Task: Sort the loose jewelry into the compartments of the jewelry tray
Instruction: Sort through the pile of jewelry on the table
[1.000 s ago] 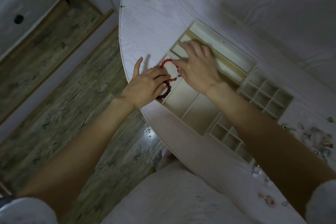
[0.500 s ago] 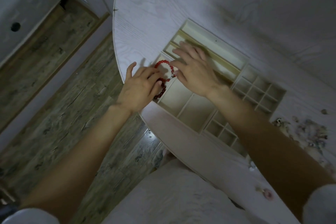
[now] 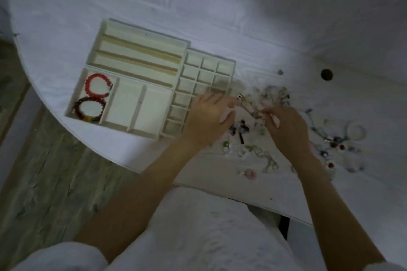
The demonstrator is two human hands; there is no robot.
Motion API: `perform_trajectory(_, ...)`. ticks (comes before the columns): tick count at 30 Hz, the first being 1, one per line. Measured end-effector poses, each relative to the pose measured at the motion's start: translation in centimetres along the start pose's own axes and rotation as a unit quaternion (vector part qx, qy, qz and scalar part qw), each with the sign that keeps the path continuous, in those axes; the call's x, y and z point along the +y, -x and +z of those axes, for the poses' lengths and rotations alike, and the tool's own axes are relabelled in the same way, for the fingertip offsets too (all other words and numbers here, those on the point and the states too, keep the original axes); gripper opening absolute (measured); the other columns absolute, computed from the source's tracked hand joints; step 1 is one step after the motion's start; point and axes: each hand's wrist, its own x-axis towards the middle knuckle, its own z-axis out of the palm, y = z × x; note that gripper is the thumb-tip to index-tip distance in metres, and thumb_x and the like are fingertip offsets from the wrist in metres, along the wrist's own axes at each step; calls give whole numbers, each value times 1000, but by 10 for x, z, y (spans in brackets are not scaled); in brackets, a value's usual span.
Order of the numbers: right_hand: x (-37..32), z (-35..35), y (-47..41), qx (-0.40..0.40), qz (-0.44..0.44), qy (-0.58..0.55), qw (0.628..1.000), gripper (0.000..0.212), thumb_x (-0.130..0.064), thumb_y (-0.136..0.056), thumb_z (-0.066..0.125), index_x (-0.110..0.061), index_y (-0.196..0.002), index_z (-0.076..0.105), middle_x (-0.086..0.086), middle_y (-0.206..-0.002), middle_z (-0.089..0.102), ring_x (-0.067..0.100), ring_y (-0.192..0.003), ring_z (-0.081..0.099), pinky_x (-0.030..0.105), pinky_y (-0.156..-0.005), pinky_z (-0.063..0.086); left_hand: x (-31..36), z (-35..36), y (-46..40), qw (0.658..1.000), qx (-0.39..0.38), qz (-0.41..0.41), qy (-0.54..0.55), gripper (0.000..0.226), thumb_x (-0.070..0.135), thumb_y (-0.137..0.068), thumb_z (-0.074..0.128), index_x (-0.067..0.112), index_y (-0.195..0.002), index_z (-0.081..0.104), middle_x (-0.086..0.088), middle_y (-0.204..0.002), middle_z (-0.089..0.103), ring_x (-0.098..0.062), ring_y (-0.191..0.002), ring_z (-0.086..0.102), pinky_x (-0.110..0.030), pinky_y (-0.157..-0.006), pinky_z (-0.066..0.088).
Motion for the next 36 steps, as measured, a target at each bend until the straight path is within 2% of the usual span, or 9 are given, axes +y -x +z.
perform_trajectory(5,53,11,-8,-33,-23,-7,999,20,-12,-86,62,-6,-103,68,16,-91,66,36,-86,57,38,-74,45,4,65,-28,981,-88,63,-164,13,17,-74,71,17,-87,71,-3,-86,67,-29,-84,61,-31,-76,29)
perform_trajectory(11,61,29,-9,-45,-134,29,989,23,-15,-79,70,-14,-102,66,12,-98,59,31,-88,54,35,-73,46,11,84,-44,946,-163,89,-265,16,10,-64,81,13,-71,67,-6,-70,60,-28,-70,57,-34,-70,37)
perform_trajectory(15,80,25,-11,-2,-119,48,992,17,-20,-84,57,-9,-96,64,13,-99,59,33,-91,53,39,-74,46,18,86,-43,920,-175,122,-330,20,4,-62,78,10,-73,64,-7,-71,58,-26,-69,54,-32,-68,28)
perform_trajectory(18,90,16,-13,17,-82,72,994,12,-15,-82,64,-9,-93,65,14,-100,59,34,-92,53,39,-75,45,21,88,-39,903,-176,144,-364,19,4,-65,76,9,-76,61,-7,-73,57,-25,-69,53,-31,-65,25)
perform_trajectory(22,82,12,-17,19,-104,16,994,19,-17,-83,58,-9,-98,67,13,-103,59,32,-96,51,39,-82,44,15,93,-36,913,-142,151,-350,16,4,-74,75,8,-77,59,-7,-75,57,-24,-70,52,-31,-65,25)
perform_trajectory(26,57,31,-25,-19,-168,-12,985,20,-19,-72,73,-10,-90,68,9,-92,60,30,-90,53,40,-85,44,13,93,-31,944,-106,117,-290,15,4,-85,43,6,-80,58,-9,-73,57,-26,-69,53,-32,-69,28)
perform_trajectory(28,50,39,-26,-27,-154,-30,987,17,-20,-69,77,-11,-80,68,7,-85,59,30,-86,52,39,-82,43,13,92,-30,955,-97,96,-263,17,6,-82,41,6,-80,58,-8,-69,58,-27,-68,53,-31,-68,28)
perform_trajectory(32,51,38,-29,-14,-135,-53,989,10,-16,-79,68,-10,-73,64,6,-80,59,30,-84,52,37,-85,38,8,90,-29,968,-101,69,-221,10,1,-78,61,6,-86,58,-6,-65,61,-27,-68,53,-31,-67,27)
perform_trajectory(36,51,7,-37,-66,-21,-222,973,10,-16,-87,57,-8,-82,58,5,-86,62,19,-84,55,31,-76,43,1,78,-32,977,-102,89,-163,27,24,-94,40,10,-93,63,-4,-81,67,-24,-77,53,-31,-70,26)
